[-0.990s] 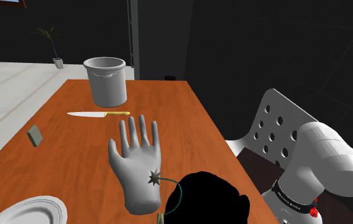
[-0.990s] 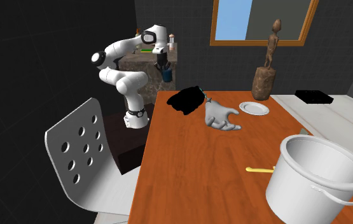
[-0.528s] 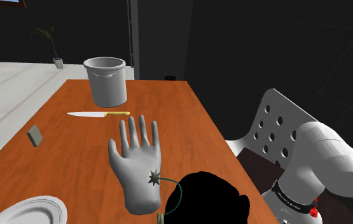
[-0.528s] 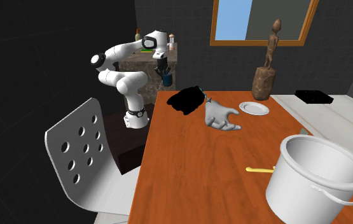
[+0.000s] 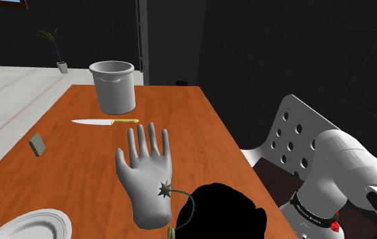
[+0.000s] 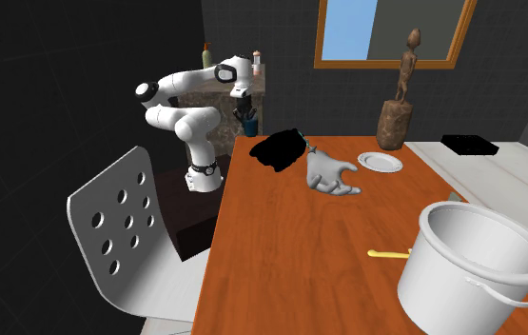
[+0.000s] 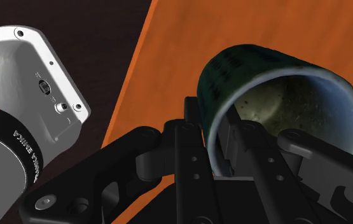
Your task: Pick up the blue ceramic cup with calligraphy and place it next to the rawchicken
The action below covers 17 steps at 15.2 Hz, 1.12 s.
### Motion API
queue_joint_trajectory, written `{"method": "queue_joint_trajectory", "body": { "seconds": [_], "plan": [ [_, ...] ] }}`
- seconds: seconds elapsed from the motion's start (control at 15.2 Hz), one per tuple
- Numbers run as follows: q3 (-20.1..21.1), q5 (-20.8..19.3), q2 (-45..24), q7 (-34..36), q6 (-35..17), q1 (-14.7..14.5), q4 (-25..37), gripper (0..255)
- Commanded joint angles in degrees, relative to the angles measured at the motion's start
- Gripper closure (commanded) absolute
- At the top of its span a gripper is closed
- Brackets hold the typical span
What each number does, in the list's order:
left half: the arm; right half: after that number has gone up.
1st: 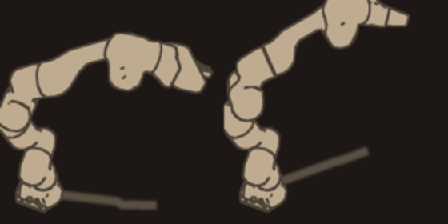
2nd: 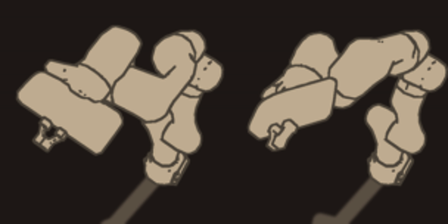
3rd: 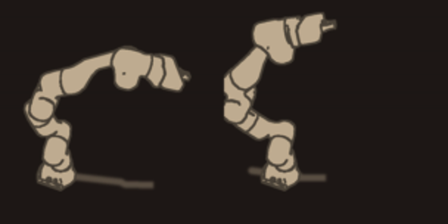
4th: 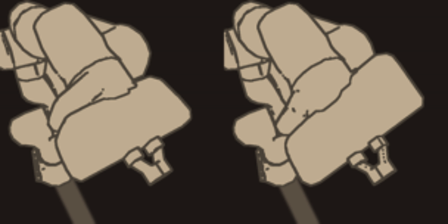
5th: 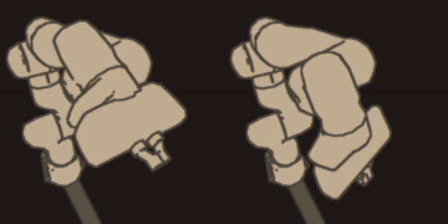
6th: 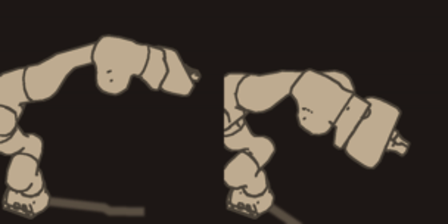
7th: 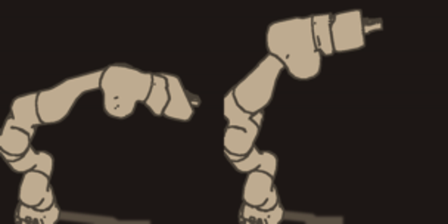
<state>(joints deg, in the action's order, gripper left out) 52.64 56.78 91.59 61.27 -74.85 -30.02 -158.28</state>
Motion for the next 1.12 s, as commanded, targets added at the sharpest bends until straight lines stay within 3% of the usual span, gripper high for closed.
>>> {"method": "queue_joint_trajectory", "body": {
  "seconds": [0.0,0.53,0.99,1.06],
  "plan": [
    [1.27,1.49,2.4,0.35,-0.91,-2.29,-2.07,255],
    [8.33,7.75,3.05,1.42,-4.24,-6.0,-6.23,255],
    [8.25,7.52,2.54,1.63,-4.75,-6.31,-6.27,255],
    [8.03,7.3,2.59,1.5,-4.7,-6.33,-6.4,0]
  ]
}}
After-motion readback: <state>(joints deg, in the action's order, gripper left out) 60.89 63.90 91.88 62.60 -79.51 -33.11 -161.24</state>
